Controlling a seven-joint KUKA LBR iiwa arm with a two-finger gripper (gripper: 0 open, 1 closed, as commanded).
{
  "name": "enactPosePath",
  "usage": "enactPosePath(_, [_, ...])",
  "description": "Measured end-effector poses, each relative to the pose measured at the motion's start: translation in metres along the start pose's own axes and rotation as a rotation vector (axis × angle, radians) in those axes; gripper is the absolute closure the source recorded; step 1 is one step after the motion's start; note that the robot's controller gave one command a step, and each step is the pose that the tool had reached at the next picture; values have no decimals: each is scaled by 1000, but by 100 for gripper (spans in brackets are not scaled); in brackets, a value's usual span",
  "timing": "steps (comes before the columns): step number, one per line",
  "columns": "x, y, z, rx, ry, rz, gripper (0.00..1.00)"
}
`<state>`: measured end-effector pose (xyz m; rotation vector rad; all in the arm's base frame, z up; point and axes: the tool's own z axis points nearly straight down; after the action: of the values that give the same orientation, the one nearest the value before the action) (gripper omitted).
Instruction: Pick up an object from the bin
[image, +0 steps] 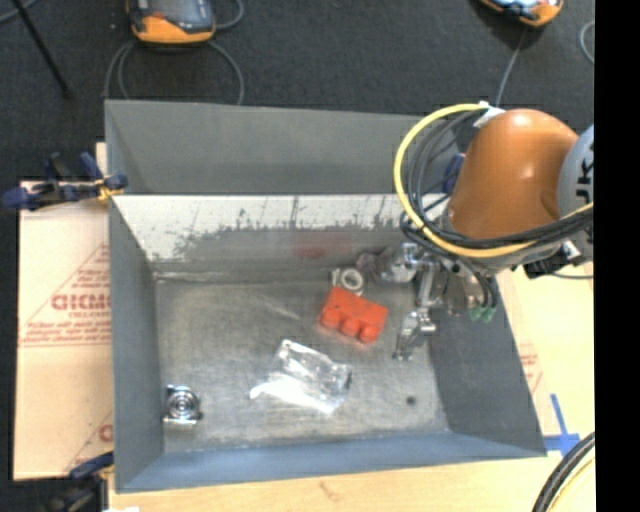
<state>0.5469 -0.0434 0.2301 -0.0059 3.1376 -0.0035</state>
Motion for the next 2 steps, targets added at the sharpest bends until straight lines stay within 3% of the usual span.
enactPosePath(1, [-31,48,127,-3,1,158,0])
enactPosePath(2, [-49,23,135,-3,-36,230,0])
